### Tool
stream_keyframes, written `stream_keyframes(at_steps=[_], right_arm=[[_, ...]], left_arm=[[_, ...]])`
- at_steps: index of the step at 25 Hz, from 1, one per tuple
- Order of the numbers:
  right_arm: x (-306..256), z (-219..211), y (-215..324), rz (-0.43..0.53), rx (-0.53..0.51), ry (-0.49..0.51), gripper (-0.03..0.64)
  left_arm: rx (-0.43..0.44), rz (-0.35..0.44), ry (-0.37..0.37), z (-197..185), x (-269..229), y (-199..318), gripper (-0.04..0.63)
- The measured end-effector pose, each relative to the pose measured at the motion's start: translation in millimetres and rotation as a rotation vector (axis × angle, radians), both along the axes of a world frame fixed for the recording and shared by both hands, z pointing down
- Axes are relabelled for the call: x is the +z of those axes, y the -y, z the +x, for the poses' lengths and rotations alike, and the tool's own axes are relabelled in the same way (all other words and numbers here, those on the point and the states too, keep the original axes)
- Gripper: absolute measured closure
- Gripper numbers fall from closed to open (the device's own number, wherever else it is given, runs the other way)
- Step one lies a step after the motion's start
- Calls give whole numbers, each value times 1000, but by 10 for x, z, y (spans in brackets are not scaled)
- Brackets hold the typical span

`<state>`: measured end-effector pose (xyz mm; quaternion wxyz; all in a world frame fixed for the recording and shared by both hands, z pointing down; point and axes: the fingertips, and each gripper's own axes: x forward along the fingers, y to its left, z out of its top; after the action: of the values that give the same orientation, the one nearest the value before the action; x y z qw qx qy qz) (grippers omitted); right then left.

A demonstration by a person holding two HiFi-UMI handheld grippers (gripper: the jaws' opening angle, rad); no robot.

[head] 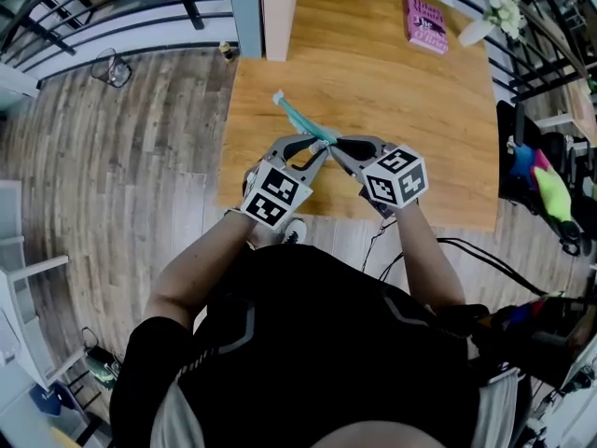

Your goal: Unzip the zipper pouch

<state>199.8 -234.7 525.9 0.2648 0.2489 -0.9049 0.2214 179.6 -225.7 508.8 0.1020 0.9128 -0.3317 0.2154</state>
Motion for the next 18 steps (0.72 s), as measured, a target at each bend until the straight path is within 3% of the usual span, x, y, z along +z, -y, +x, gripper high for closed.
stream_keyframes(at_steps=[13, 18], right_arm=[[-244, -317, 0, 38, 2, 7, 561], [-372, -399, -14, 62, 0, 8, 561]], left_arm=[[120, 36, -73, -246, -283, -87, 486], [130, 42, -90, -335, -362, -41, 506]])
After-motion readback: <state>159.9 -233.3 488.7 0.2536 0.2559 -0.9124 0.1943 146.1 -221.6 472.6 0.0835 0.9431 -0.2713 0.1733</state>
